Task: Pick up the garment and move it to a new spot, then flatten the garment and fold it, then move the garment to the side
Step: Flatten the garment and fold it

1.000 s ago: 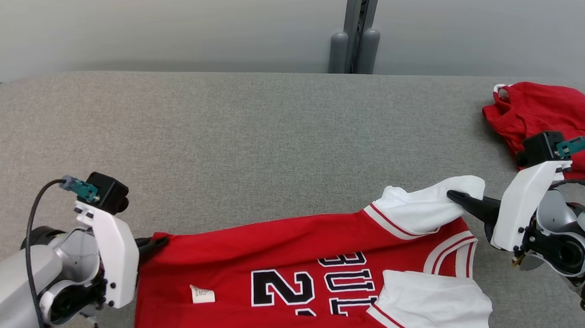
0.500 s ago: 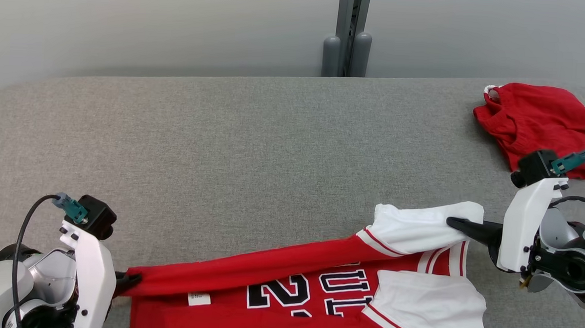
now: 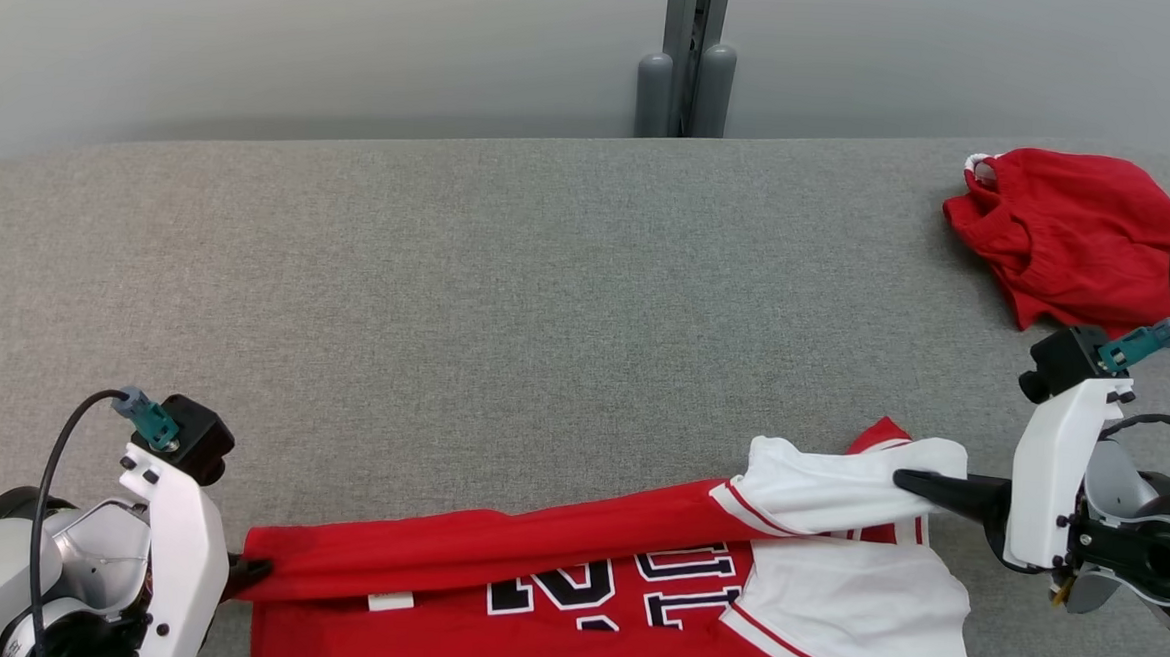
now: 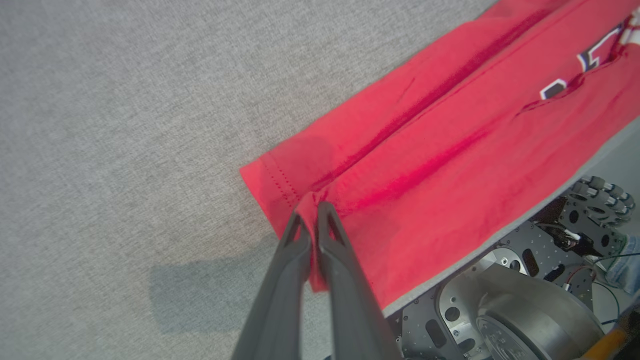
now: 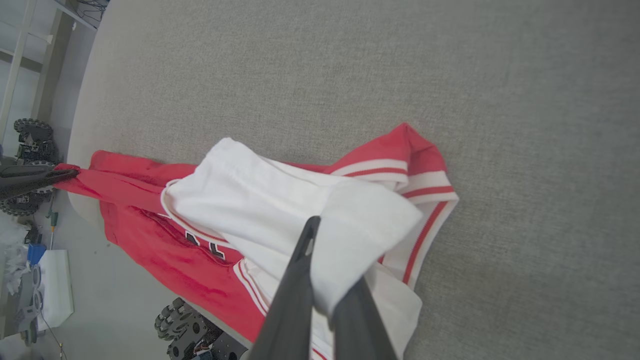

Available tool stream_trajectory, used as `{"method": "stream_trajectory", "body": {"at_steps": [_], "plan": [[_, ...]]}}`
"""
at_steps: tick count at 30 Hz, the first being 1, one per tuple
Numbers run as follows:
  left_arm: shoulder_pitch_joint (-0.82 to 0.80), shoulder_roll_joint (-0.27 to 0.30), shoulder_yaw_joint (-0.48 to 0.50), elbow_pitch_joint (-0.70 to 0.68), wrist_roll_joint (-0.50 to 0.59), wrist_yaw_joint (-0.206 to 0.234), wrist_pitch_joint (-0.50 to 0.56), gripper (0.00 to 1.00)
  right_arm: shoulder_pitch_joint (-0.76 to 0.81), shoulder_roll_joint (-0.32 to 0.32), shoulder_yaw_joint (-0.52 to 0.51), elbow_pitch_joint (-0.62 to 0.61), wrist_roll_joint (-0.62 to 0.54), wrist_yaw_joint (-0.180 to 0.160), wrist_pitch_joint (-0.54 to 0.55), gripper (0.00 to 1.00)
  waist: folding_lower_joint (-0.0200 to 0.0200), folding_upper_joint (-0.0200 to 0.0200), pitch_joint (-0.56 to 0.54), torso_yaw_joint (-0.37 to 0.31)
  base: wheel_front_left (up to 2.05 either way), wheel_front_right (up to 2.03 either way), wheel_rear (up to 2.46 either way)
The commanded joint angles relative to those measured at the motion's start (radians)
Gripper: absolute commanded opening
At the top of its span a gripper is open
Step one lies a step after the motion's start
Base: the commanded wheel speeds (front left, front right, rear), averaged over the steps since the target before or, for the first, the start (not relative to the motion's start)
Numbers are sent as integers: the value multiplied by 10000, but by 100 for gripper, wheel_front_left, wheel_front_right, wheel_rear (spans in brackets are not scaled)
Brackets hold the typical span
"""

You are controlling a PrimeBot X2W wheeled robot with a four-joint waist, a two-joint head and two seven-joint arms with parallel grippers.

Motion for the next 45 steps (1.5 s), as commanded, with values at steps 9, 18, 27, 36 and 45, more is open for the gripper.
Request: {"method": "stream_trajectory", "body": {"at_steps": [9,18,27,36,45], "plan": [[161,223,-73,-126,-171,213,261,0,399,-409,16,-275,315,3,390,0,0,0,-95,-39,0,0,0],[296,229,-145,-328,-302,340,397,0,656,-562,22,-492,421,3,554,0,0,0,-133,-27,0,0,0],[379,231,-190,-424,-374,409,431,0,905,-730,4,-735,443,3,566,0,0,0,-170,-29,0,0,0],[488,161,-239,-416,-432,475,474,0,1225,-732,47,-801,433,3,575,46,0,0,-191,-40,0,0,0],[666,129,-220,-426,-635,640,501,100,1676,-811,-14,-988,575,3,409,100,0,0,-484,-32,0,0,0]]}}
